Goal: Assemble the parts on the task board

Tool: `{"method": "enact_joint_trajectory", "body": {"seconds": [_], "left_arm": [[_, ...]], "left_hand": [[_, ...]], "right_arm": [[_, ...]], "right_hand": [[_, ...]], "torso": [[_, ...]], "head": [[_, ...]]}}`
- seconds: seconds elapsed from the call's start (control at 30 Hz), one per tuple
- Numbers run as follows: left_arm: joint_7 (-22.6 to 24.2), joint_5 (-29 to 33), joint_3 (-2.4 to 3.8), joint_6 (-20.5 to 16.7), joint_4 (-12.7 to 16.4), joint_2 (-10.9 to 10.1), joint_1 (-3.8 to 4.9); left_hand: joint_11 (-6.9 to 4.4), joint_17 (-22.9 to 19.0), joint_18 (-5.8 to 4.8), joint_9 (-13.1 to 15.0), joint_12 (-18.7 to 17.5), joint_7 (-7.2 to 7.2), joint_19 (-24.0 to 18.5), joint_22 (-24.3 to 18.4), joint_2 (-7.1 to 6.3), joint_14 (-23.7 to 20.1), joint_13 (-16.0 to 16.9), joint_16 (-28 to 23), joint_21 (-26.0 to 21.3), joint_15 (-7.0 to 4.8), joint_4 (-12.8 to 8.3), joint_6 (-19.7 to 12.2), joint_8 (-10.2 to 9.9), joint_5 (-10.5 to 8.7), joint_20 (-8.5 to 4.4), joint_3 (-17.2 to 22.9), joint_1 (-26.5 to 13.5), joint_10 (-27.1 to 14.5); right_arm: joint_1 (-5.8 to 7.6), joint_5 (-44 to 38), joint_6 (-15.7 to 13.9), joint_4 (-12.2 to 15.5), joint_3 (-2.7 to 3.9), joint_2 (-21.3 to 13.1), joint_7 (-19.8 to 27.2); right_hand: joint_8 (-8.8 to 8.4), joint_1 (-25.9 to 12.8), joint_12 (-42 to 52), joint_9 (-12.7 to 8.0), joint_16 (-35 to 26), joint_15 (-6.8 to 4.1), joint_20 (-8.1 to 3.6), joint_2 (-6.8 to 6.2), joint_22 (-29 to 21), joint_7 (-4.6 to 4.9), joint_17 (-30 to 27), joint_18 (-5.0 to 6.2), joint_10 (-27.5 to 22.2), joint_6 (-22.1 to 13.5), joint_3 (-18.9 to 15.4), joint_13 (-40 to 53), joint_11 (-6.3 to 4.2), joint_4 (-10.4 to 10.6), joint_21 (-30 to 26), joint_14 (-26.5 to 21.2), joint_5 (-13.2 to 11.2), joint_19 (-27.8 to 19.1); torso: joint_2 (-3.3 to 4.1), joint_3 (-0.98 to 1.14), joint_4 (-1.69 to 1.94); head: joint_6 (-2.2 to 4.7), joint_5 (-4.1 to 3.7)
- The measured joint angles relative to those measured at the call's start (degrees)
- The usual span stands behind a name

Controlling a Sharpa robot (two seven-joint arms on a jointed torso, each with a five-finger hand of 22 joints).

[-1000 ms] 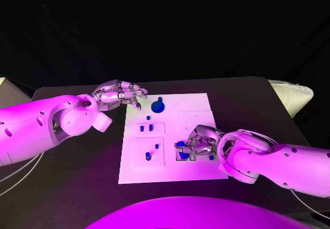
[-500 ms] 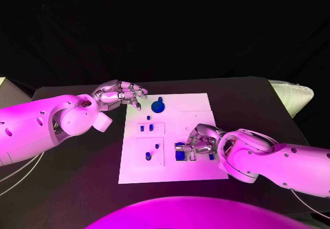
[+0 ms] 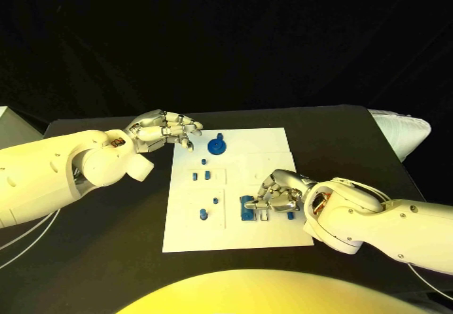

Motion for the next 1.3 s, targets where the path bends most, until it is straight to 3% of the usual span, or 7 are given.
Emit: {"method": "enact_joint_trajectory", "body": {"seconds": [0.13,0.33,0.4,0.43,0.5,0.73,1.3], "left_arm": [[-0.01,0.02,0.0,0.0,-0.03,-0.01,0.0],[-0.03,0.03,0.0,0.01,-0.08,0.02,0.0],[-0.04,0.03,0.0,0.02,-0.09,0.02,0.0],[-0.04,0.03,0.0,0.02,-0.1,0.03,0.0],[-0.06,0.04,0.0,0.02,-0.12,0.05,0.0],[-0.09,0.05,-0.01,0.04,-0.15,0.07,0.0],[-0.15,0.07,-0.01,0.11,-0.09,0.02,0.0]], "left_hand": [[0.0,0.02,0.0,0.0,0.0,0.0,0.0,0.0,0.0,0.0,0.0,0.0,0.0,0.0,0.0,0.0,0.0,0.0,0.0,0.0,0.0,0.0],[0.0,0.05,0.0,0.0,0.0,0.0,0.0,0.01,0.0,0.0,0.0,0.0,0.0,0.0,0.0,0.0,0.0,0.0,0.0,0.0,0.0,0.0],[0.0,0.04,0.0,0.0,0.0,0.0,0.0,0.01,0.0,0.0,0.0,0.0,0.0,0.0,0.0,0.0,0.0,0.0,0.0,0.0,0.0,0.0],[0.0,0.04,0.0,0.0,0.0,0.0,0.0,0.01,0.0,0.0,0.0,0.0,0.0,0.0,0.0,0.0,0.0,0.0,0.0,0.0,0.0,0.0],[0.0,0.04,0.0,0.0,0.0,0.0,0.0,0.01,0.0,0.0,0.0,0.0,0.0,0.0,0.0,0.0,0.0,0.0,0.0,0.0,0.0,0.0],[0.0,0.04,0.0,0.0,0.0,0.0,0.0,-0.04,0.0,0.0,0.0,0.0,0.0,0.0,0.0,0.0,0.0,0.0,0.0,0.0,0.0,0.0],[-0.21,0.03,0.0,0.0,0.23,0.0,0.22,-0.15,0.0,0.0,0.0,0.0,-0.28,0.0,0.16,0.0,0.0,0.0,0.22,-0.16,0.0,-0.21]], "right_arm": [[-0.01,0.25,-0.65,0.78,0.0,-1.08,2.0],[-0.02,0.78,-0.87,1.21,0.0,-2.39,4.14],[-0.05,0.94,-0.78,1.23,0.0,-2.6,4.61],[-0.08,1.0,-0.71,1.23,0.0,-2.68,4.83],[-0.15,1.08,-0.53,1.23,0.0,-2.79,5.26],[-0.42,1.01,0.08,1.13,-0.02,-2.55,5.93],[-0.59,-0.01,0.34,0.17,-0.02,-0.82,5.63]], "right_hand": [[0.66,0.81,0.0,0.0,0.0,0.0,-0.42,0.03,0.86,-0.05,0.0,0.0,0.0,0.05,-0.23,0.0,0.0,0.23,0.95,0.0,1.32,0.42],[1.06,1.83,0.0,0.0,0.0,-0.25,-0.62,-0.21,1.56,-0.49,-0.01,-0.9,0.02,0.5,-0.39,0.0,-0.41,0.07,1.66,0.17,1.28,0.62],[1.12,3.91,0.0,0.0,0.0,-0.43,-0.82,-0.59,1.75,-0.67,0.0,-0.9,0.01,0.67,-0.39,-0.01,-0.42,0.07,1.66,-0.01,-1.04,0.83],[1.35,4.95,0.0,0.0,0.0,-0.43,-0.82,-1.39,1.88,-0.67,-0.01,-0.89,0.02,0.67,0.36,-0.01,-0.64,0.24,1.86,-0.01,-3.29,0.83],[1.56,6.92,0.0,-0.06,0.0,-0.44,-0.82,-2.65,2.05,-0.67,-0.01,-0.89,0.01,0.67,2.08,-0.01,-0.64,0.22,1.87,0.0,-5.34,0.83],[1.56,11.49,0.0,-0.59,0.0,-0.63,-1.02,-3.98,2.21,-0.67,-0.01,-0.89,0.01,0.67,5.48,-0.01,-0.64,0.02,1.87,0.19,-7.2,1.02],[1.56,12.78,0.0,-0.81,0.0,-0.62,-1.02,-3.94,2.51,-0.82,-0.02,-0.89,0.01,1.26,6.91,-0.02,-0.63,0.07,1.87,0.19,-7.2,1.02]], "torso": [[0.01,0.02,0.0],[0.01,-0.01,0.02],[0.01,-0.01,0.03],[0.02,-0.03,0.03],[0.02,-0.05,0.03],[0.03,-0.05,0.07],[0.07,-0.1,0.08]], "head": [[0.0,0.01],[0.05,-0.09],[0.07,-0.18],[0.09,-0.23],[0.1,-0.26],[0.13,-0.31],[0.16,-0.04]]}}
